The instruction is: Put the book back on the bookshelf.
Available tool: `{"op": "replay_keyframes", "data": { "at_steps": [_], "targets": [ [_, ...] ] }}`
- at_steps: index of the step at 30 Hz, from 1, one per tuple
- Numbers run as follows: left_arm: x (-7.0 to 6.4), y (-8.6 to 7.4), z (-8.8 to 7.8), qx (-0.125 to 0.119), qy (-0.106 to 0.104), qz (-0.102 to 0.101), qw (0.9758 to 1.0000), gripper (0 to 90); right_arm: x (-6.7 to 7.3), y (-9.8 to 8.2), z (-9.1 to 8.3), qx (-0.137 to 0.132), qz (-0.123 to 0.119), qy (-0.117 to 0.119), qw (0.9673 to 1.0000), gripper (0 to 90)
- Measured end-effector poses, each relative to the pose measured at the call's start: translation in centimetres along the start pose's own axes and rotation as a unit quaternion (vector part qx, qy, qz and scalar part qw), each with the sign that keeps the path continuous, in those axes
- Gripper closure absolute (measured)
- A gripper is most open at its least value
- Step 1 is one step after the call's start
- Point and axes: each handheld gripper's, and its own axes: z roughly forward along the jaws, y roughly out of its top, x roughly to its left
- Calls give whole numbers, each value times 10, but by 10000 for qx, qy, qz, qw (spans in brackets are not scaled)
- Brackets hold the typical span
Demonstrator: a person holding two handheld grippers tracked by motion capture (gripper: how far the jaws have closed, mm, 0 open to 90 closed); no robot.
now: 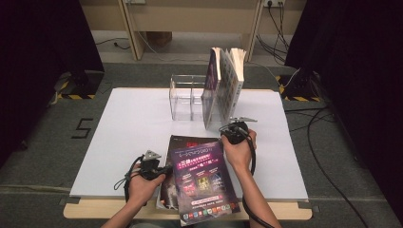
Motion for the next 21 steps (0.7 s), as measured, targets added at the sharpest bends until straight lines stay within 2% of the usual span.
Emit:
{"op": "replay_keyframes", "data": {
  "at_steps": [7, 16, 21],
  "targets": [
    [-1, 10, 6, 139, 136, 123, 9997, 895, -2, -6, 7, 192, 36, 6, 9998, 760],
    [-4, 20, 16, 189, 119, 135, 9997, 896, -9, -11, 9, 291, 45, -55, 9996, 764],
    [-5, 25, 20, 211, 138, 174, 9995, 895, -14, -12, 9, 344, 143, -57, 9993, 761]
  ]
}}
